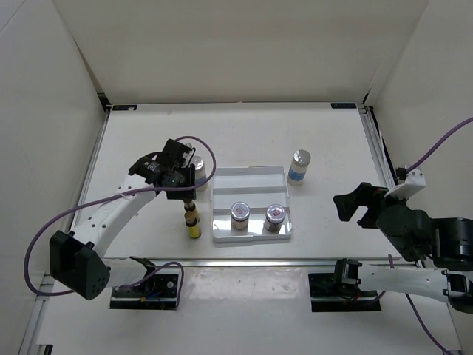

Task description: Organize the condiment bottles

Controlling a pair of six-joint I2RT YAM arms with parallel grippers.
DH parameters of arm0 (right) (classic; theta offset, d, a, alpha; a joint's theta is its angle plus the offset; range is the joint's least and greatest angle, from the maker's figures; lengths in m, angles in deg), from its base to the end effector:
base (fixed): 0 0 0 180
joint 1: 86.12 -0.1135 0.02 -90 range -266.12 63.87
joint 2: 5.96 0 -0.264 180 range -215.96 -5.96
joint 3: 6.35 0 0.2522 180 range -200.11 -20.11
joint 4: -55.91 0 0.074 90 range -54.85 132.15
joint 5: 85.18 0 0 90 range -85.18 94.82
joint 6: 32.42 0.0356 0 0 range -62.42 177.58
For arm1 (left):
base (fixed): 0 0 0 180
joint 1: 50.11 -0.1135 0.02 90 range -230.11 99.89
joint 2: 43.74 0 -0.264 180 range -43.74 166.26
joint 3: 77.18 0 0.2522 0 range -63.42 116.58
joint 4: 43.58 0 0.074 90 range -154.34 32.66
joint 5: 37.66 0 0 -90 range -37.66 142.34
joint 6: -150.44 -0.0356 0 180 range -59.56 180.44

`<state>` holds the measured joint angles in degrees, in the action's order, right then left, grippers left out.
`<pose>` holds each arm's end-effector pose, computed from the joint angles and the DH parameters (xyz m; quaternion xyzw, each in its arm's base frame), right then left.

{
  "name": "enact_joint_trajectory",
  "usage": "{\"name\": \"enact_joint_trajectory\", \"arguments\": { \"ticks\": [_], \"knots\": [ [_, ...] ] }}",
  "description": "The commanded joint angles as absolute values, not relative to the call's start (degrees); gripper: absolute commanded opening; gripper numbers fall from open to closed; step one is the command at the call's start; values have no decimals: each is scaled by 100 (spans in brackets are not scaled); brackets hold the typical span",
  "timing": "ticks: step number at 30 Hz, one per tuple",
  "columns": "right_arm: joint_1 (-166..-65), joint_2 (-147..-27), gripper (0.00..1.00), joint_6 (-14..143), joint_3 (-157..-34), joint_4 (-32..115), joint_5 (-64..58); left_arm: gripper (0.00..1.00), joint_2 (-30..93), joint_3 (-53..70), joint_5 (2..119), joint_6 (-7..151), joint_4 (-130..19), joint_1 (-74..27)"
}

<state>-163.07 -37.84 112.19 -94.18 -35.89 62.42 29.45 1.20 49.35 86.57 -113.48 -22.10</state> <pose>0.0321 0.0054 0.4074 0.0640 0.8080 0.1878 0.5548 0.2142 -0.1118 0.2900 0.0103 0.9754 -0.0769 0.2064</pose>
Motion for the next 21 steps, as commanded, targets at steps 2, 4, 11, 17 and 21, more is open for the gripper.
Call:
{"name": "enact_joint_trajectory", "arguments": {
  "ticks": [2,4,11,17,21],
  "knots": [
    [-16312,-3689,100,11374,-9385,-4952,6476,48,2929,329,4961,8575,-11324,-2172],
    [-16312,-3637,100,11374,-9385,-4952,6476,46,2929,329,4961,8575,-11386,-2172],
    [-16312,-3531,100,11427,-9333,-4952,6476,49,2929,381,4961,8522,-11623,-2120],
    [-16312,-3479,100,11427,-9333,-4952,6476,60,2868,382,4839,8575,-11728,-2119],
    [-16312,-3479,100,11427,-9333,-4952,6476,67,2806,268,4724,8628,-11728,-2005]
  ]
}}
